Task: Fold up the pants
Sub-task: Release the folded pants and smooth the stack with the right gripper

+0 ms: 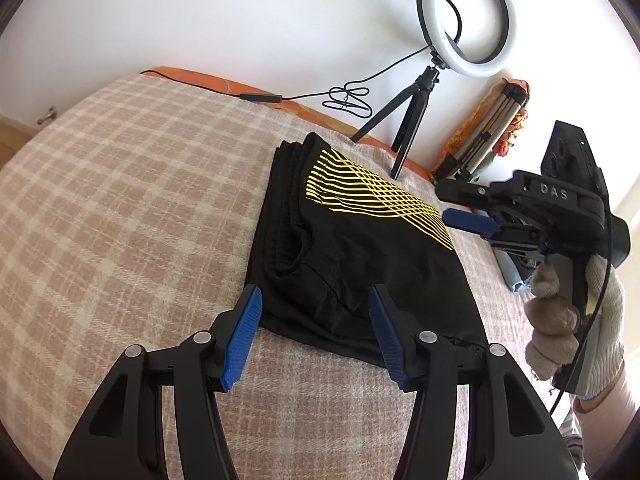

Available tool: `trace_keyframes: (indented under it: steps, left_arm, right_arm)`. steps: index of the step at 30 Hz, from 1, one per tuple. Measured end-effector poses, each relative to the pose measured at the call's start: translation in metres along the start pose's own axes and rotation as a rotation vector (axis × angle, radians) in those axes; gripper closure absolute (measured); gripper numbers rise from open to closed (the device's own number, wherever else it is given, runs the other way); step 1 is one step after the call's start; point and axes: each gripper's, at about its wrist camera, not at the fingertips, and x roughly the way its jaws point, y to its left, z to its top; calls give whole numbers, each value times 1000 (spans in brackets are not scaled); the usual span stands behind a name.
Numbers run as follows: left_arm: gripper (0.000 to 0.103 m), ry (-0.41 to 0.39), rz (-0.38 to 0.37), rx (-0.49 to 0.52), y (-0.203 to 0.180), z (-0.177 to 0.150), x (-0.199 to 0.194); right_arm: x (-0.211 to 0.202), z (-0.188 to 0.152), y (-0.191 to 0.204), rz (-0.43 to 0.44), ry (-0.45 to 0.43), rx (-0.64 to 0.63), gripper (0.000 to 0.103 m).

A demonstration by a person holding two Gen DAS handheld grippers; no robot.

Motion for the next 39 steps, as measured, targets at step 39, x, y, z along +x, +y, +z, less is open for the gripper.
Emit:
trace_keyframes:
  steps: [39]
  left_arm:
    - [41,285,-89,-66,37,85,71]
  right_arm:
    - [0,-26,-120,124,52,124,35]
